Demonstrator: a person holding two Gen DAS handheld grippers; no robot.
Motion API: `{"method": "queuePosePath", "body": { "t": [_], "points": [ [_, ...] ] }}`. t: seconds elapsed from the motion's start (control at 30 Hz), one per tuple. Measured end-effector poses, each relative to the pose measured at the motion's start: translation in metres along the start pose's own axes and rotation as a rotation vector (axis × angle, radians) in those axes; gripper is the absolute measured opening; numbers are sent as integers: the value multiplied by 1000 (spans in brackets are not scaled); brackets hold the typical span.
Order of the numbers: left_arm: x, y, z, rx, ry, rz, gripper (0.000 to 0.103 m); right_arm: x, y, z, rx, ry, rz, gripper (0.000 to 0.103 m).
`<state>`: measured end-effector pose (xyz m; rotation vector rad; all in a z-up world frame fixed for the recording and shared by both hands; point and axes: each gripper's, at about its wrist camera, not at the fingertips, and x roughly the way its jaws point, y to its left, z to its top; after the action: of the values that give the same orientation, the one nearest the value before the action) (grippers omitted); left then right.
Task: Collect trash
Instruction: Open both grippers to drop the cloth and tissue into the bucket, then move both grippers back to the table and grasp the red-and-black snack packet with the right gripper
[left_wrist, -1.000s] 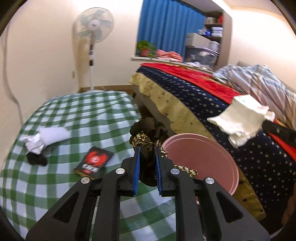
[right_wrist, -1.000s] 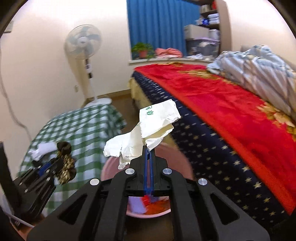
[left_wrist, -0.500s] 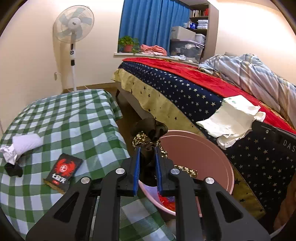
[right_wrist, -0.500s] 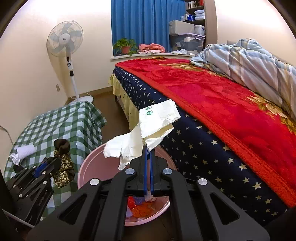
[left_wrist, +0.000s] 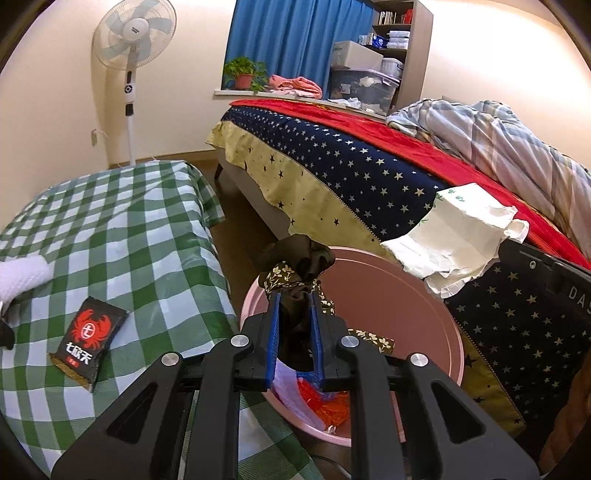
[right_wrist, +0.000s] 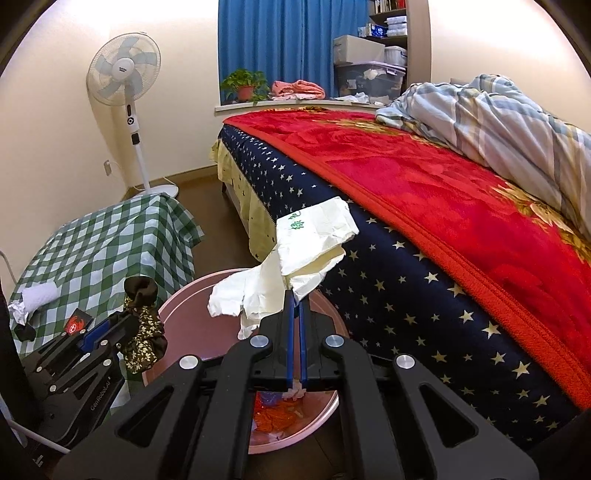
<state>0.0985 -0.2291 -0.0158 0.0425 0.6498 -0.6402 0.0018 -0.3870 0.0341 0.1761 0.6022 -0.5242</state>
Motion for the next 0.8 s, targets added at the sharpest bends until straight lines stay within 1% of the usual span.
{"method": "queuePosePath", "body": {
  "t": [0.03,0.07,0.1,0.13,0.17,0.23,0.53,0.8],
  "points": [
    [1,0,0,-3,4,-9,19,1,-1,0,4,3,1,6],
    [2,0,0,-6,6,-9,26,1,-1,0,11,8,0,6],
    [3,1,0,-16,8,-11,30,2,-2,0,14,13,-2,7],
    [3,1,0,-22,10,-12,40,3,-2,-1,19,19,-6,14],
    [3,2,0,-27,9,-11,43,3,-2,0,24,19,-15,26],
    [2,4,1,-32,7,-4,43,2,-4,-1,30,12,-28,40],
    [-11,13,3,-42,-10,22,43,0,1,-4,16,1,-10,40],
    [-27,22,5,-50,-36,52,43,-7,11,-5,-15,-29,38,40]
  ]
}}
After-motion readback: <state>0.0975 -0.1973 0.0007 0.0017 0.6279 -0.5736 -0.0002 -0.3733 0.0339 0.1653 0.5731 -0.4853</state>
